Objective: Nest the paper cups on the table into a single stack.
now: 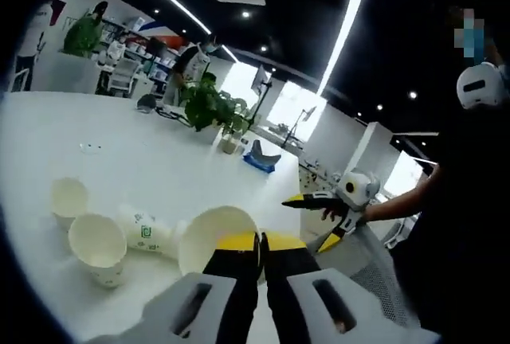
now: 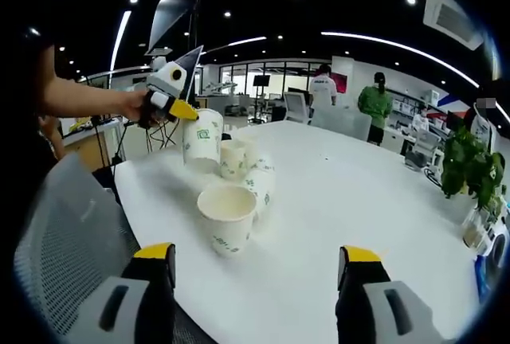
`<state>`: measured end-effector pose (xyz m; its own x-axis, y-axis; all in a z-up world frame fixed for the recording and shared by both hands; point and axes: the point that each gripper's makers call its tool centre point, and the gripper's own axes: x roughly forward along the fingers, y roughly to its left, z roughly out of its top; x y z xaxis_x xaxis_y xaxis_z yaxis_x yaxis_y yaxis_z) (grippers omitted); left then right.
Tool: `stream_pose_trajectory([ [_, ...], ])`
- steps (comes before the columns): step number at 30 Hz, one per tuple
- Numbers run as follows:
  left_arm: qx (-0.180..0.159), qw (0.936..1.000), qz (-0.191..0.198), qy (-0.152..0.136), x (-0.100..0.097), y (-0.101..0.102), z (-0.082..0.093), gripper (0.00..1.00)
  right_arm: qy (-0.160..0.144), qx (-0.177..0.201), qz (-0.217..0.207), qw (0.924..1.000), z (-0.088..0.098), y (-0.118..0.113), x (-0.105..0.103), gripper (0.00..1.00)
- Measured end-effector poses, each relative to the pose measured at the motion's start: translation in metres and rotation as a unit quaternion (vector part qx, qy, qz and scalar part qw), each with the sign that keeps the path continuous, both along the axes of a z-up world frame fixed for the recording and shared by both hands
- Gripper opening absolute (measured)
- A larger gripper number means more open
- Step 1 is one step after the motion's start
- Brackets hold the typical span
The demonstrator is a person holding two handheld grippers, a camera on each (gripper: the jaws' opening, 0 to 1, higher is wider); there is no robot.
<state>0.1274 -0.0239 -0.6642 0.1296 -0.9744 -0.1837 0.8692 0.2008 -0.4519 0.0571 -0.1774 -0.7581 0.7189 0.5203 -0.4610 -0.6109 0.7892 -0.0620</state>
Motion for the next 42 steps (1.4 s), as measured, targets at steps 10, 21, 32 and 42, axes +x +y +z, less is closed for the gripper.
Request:
stream_pose_trajectory([
  [10, 0.006, 0.9976, -0.038, -0.057, -0.011, -0.032, 0.023, 0.00, 0.002, 0.000, 0.001, 1.0000, -0.001, 0.000, 0.000, 0.85],
  [21, 0.040, 0.9933, -0.075, -0.079, -0.024, -0.062, 0.007, 0.00, -0.001, 0.001, -0.005, 1.0000, -0.001, -0.002, 0.001, 0.85],
  [32, 0.076, 0.9893, -0.082, -0.094, -0.025, -0.075, -0.015, 0.00, -0.003, 0.002, -0.009, 1.0000, 0.001, -0.003, 0.002, 0.85],
  [42, 0.106, 0.9841, -0.095, -0.106, -0.030, -0.083, -0.034, 0.00, -0.004, 0.002, -0.010, 0.9999, 0.001, -0.005, 0.002, 0.85],
])
